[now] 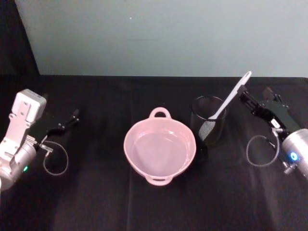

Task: Use the one hand to pick up the spoon and stir the clear water in the bowl.

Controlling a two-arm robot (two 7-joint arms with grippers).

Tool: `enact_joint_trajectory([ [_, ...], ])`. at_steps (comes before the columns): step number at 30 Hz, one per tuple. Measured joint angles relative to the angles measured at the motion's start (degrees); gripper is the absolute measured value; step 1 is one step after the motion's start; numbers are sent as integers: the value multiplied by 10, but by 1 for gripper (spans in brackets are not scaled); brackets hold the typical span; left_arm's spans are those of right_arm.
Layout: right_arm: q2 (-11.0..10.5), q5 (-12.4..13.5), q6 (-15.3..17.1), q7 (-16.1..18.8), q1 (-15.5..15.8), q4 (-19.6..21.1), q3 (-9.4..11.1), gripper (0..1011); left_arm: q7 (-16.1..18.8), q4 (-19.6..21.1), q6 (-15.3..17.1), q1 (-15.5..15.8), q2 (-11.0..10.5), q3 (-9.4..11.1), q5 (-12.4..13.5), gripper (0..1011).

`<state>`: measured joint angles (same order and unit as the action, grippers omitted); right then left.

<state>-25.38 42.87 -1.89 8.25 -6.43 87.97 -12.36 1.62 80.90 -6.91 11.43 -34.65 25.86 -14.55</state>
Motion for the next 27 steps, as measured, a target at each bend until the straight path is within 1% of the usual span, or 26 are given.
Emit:
enact_joint_trajectory([
  [2,11,17,19,3,-9,-9,4,1004,0,0,0,0,0,0,0,1011],
  [4,17,24,30,4,-15,-16,6,1004,0,0,0,0,0,0,0,1011],
  [5,21,29,41,4,-21,-20,7,1004,0,0,0,0,0,0,0,1011],
  [14,38,35,84,7,-52,-44,9,1004,0,0,0,0,0,0,0,1011],
  [17,41,34,93,7,-62,-52,8,1004,0,0,0,0,0,0,0,1011],
  [23,50,30,99,7,-77,-67,4,1004,0,0,0,0,0,0,0,1011],
  [25,52,29,98,9,-79,-70,3,1004,0,0,0,0,0,0,0,1011],
  [27,53,25,89,18,-80,-75,2,1004,0,0,0,0,0,0,0,1011],
])
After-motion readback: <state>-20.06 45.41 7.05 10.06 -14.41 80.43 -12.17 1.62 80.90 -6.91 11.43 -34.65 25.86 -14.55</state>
